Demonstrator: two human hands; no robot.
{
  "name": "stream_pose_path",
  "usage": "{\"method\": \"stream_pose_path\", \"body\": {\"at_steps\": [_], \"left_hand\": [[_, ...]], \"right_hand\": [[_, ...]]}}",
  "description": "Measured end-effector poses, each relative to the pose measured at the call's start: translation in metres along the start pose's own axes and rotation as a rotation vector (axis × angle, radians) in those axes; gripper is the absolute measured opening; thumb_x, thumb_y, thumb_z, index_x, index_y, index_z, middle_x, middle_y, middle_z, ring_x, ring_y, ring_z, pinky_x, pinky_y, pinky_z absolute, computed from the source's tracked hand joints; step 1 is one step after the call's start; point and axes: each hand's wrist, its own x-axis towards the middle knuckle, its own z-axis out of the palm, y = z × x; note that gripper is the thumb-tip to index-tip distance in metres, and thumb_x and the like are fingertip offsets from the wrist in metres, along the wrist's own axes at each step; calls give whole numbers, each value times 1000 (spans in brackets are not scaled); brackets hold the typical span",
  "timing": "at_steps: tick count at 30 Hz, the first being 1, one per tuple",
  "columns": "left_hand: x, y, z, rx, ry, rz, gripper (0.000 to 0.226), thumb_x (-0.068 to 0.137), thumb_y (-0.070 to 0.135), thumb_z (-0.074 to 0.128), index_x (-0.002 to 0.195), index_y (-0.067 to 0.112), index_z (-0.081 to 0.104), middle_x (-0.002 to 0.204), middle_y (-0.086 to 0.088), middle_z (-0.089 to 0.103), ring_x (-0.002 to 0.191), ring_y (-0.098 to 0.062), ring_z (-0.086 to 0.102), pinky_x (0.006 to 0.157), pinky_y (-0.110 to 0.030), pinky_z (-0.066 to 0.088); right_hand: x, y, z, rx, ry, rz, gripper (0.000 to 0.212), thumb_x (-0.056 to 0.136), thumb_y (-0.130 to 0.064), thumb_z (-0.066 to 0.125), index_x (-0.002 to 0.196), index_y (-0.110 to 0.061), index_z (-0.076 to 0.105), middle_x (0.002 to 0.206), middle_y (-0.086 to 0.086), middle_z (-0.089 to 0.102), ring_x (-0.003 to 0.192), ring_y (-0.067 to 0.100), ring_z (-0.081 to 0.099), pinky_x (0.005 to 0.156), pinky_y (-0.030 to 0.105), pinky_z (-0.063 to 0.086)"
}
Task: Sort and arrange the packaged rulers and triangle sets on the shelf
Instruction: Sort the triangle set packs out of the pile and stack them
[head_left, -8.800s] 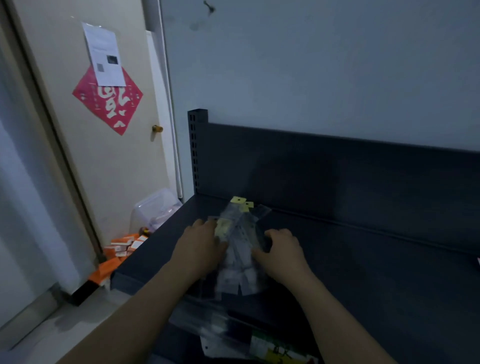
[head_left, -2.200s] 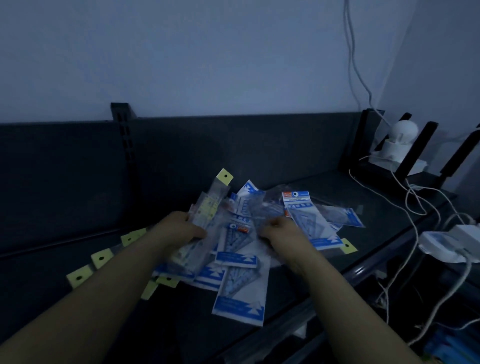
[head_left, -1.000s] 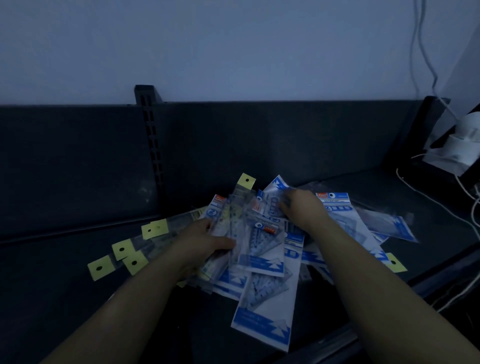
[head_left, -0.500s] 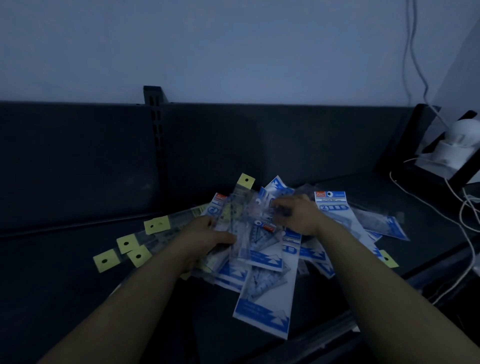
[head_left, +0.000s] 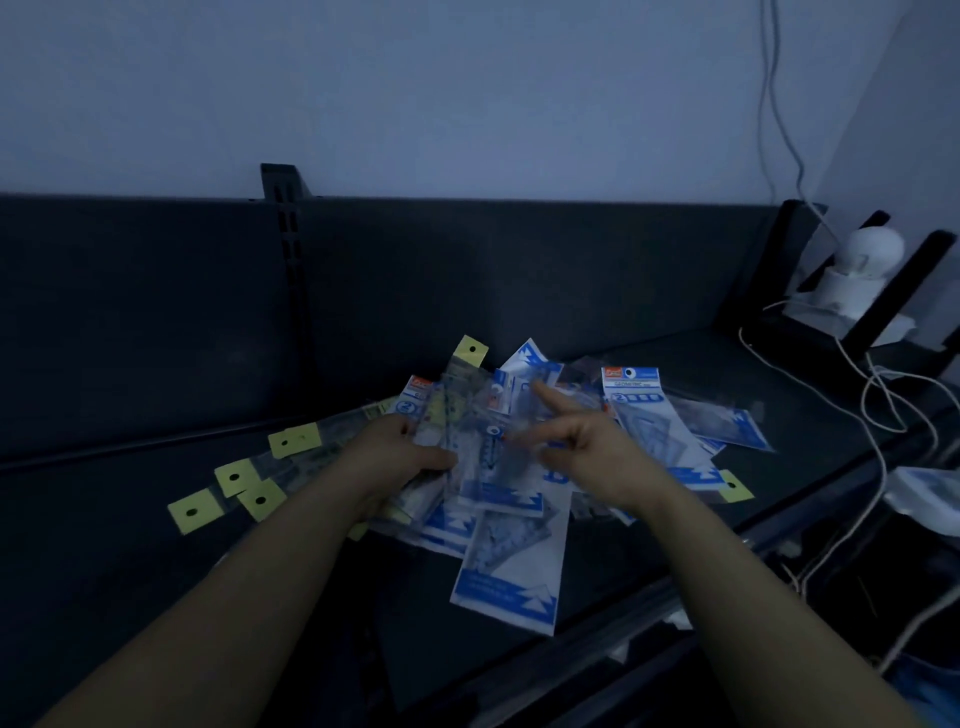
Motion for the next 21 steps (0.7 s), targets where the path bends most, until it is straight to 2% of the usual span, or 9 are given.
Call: {"method": "stream_pose_path", "body": {"at_steps": [2, 3, 6, 9, 12, 14, 16, 18, 21], "left_hand": [[-2, 1, 3, 21, 7, 27, 36, 73, 11, 80, 102, 4, 60, 98, -11, 67, 78, -21, 65, 61, -26, 52], [-2, 1, 4, 38, 12, 32, 42, 72, 12, 81, 107, 2, 60, 100, -13, 67, 78, -22, 66, 59, -24, 52], [-6, 5, 9, 87, 15, 51, 22, 73, 12, 80, 87, 9, 63, 82, -5, 68, 67, -17, 65, 53, -22, 52], [-10, 11, 18, 78, -34, 51, 15, 73, 6, 77, 78, 12, 65, 77, -7, 71, 67, -22, 69, 66, -35, 59], [-15, 14, 26, 36, -90, 73, 15, 73, 2, 76, 81, 11, 66, 74, -5, 70, 63, -17, 66, 58, -26, 53], [-18, 15, 29, -38, -117, 68, 20, 73, 2, 77, 89, 8, 67, 85, -9, 72, 76, -22, 68, 68, -31, 55], [-19, 13, 29, -104, -131, 56, 35, 73, 2, 78, 106, 4, 64, 99, -13, 72, 91, -27, 69, 80, -38, 57], [-21, 13, 27, -163, -136, 45, 45, 75, 1, 77, 116, 3, 59, 106, -13, 70, 94, -27, 69, 78, -37, 58], [-27, 15, 21, -195, -85, 74, 30, 83, 3, 68, 112, 4, 58, 105, -14, 69, 90, -27, 69, 72, -34, 57]], "right_hand": [[-6, 1, 9, -38, -7, 53, 37, 86, 9, 55, 107, -16, 71, 152, -6, 19, 140, 4, 18, 102, 14, 35], [-8, 2, 13, -62, 32, 91, 39, 85, 11, 53, 108, -15, 71, 150, -3, 25, 140, 9, 26, 103, 19, 37], [-11, 0, 24, -48, 153, 184, 33, 86, 11, 51, 108, -5, 69, 128, 9, 58, 109, 17, 60, 86, 22, 51], [-13, -9, 32, -33, 144, 219, 25, 89, -1, 59, 112, -3, 67, 116, 6, 65, 97, 10, 59, 75, 13, 44], [-12, -17, 38, 66, 194, 260, 24, 81, -3, 69, 105, -2, 69, 109, 14, 69, 99, 24, 66, 78, 29, 52], [-11, -20, 40, 191, 243, 276, 28, 76, -2, 74, 103, -4, 68, 103, 15, 69, 98, 28, 66, 83, 34, 55], [-13, -23, 40, 315, 244, 292, 36, 76, -4, 75, 109, -10, 62, 100, 9, 68, 92, 24, 66, 79, 31, 57], [-14, -26, 38, 415, 222, 323, 47, 78, -8, 75, 119, -16, 53, 99, 7, 68, 87, 20, 67, 76, 32, 57], [-15, -35, 35, 527, 201, 323, 46, 80, -9, 73, 119, -20, 51, 90, 5, 69, 75, 16, 68, 63, 28, 54]]}}
